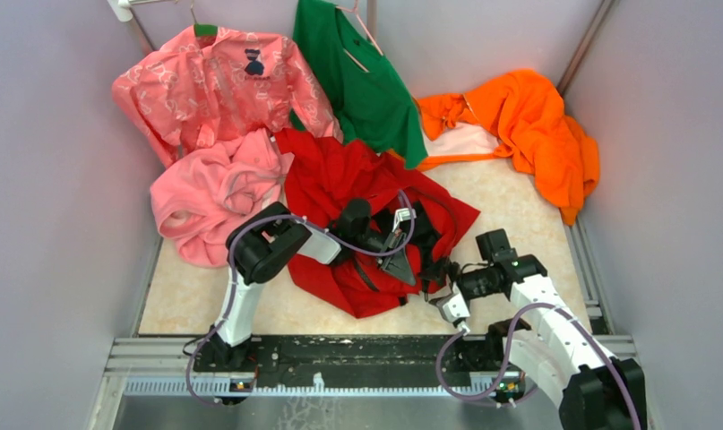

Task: Zip up the jacket
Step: Adjust the jacket at the center of the board.

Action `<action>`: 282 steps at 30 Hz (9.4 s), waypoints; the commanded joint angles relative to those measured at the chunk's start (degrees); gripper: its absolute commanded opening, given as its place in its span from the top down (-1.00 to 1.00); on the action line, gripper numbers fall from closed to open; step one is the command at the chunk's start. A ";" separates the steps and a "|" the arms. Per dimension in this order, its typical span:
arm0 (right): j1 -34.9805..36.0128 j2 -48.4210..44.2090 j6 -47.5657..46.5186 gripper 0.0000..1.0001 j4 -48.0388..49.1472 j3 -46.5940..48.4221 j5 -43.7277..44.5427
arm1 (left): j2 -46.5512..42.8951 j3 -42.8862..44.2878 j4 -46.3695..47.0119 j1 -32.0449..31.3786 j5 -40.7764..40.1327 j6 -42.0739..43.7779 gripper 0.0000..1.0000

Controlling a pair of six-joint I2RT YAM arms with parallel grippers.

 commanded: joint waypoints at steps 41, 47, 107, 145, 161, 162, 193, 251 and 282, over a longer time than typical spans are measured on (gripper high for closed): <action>-24.34 11.77 58.80 -0.06 -11.65 24.82 -2.57 | -6.00 -2.42 -11.88 -1.56 -7.93 17.72 1.00; -24.34 23.91 47.14 -0.22 -19.64 24.66 1.24 | -5.86 -2.57 -11.18 -1.56 -8.15 17.76 1.00; -15.24 20.29 75.45 0.18 9.95 18.46 6.46 | -4.06 2.44 -20.06 0.02 -10.91 15.66 1.00; 1.91 1.92 7.59 0.11 -16.75 8.83 -1.15 | -0.93 7.62 -24.00 0.87 -2.71 16.43 1.00; 1.98 -1.40 20.12 0.32 -14.68 9.06 5.21 | -1.94 8.30 -28.98 0.81 -3.16 19.90 1.00; 2.01 -1.18 18.71 0.30 -16.27 9.39 3.37 | -1.90 8.39 -28.99 0.79 -3.22 19.89 1.00; 3.57 5.83 46.90 0.37 -9.91 14.61 -8.90 | -1.63 6.13 -18.82 -0.33 -3.69 13.35 1.00; -17.90 25.62 103.98 0.27 26.52 24.54 21.93 | -1.80 1.69 -12.72 0.26 -8.95 10.59 1.00; -6.22 35.46 98.70 0.19 27.27 35.43 25.54 | -2.08 9.50 -23.51 3.89 -12.97 16.51 1.00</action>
